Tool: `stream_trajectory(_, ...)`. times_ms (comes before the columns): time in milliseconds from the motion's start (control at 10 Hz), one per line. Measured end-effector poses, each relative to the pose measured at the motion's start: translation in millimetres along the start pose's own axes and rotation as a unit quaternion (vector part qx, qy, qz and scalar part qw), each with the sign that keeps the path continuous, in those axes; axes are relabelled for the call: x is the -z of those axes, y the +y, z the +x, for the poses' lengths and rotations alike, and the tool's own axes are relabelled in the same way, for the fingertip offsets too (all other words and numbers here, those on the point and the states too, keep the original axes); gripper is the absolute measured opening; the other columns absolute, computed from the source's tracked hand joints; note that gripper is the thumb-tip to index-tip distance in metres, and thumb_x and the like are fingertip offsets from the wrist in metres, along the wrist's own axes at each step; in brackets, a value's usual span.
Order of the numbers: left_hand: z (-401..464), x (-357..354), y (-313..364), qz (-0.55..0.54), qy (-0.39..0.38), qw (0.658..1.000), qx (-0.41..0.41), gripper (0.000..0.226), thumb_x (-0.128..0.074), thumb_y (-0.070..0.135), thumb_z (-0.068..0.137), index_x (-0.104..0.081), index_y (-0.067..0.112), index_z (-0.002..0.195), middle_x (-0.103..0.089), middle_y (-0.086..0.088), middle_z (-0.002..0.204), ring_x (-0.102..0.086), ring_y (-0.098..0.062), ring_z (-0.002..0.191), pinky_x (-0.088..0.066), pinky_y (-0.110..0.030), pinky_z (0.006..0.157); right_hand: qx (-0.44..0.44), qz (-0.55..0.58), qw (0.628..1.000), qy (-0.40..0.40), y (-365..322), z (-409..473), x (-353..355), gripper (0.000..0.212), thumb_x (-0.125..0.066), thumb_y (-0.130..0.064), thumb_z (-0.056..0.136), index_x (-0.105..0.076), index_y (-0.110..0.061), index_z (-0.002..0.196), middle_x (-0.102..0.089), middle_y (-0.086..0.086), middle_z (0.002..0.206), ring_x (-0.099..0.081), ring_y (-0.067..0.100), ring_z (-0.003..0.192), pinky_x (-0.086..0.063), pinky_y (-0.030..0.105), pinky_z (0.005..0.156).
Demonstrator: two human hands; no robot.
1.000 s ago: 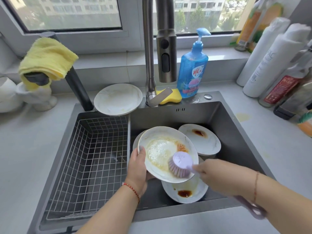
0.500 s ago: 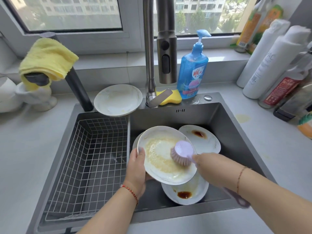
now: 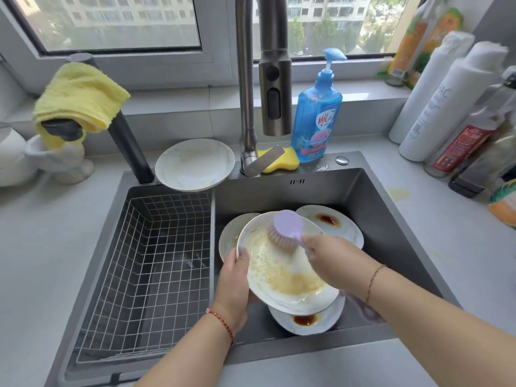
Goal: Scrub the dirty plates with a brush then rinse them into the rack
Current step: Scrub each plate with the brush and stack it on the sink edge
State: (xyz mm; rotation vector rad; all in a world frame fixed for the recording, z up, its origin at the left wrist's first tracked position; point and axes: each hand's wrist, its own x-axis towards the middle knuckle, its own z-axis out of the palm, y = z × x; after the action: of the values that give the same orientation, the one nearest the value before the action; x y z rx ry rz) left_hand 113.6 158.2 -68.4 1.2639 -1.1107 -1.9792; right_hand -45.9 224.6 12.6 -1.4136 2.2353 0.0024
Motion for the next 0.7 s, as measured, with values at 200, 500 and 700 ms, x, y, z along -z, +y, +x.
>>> stream_trajectory(200,4,3,9,0.016,0.022,0.999,-0.037,0.033,-0.041,0.043,0.103,-0.061,0.018,0.111,-0.071,-0.008,0.112,-0.068,-0.028,0.106,-0.058,-0.048,0.088,0.009,-0.109,0.986,-0.122,28,-37,3,0.033,-0.034,-0.02,0.101,-0.056,-0.012,0.124,-0.064,0.009,0.107,-0.062,0.025,0.096,-0.048,0.031,0.079)
stream_trajectory(500,-2,-2,-1,0.019,-0.003,0.999,-0.041,0.041,-0.045,0.053,0.099,-0.06,0.015,0.106,-0.066,-0.02,0.116,-0.063,-0.031,0.108,-0.045,-0.056,0.101,0.03,0.109,0.991,-0.073,-22,-32,6,0.035,-0.032,-0.026,0.102,-0.054,-0.027,0.13,-0.05,-0.007,0.071,-0.043,0.005,0.052,-0.034,0.014,0.042)
stream_trajectory(700,-5,1,4,0.013,0.008,0.999,-0.045,0.032,-0.038,0.041,0.105,-0.06,0.019,0.108,-0.07,-0.01,0.114,-0.065,-0.03,0.111,-0.053,-0.052,0.097,-0.062,-0.027,0.998,-0.01,8,-26,17,0.033,-0.04,-0.017,0.098,-0.051,-0.005,0.127,-0.061,0.012,0.114,-0.061,0.028,0.101,-0.049,0.033,0.078)
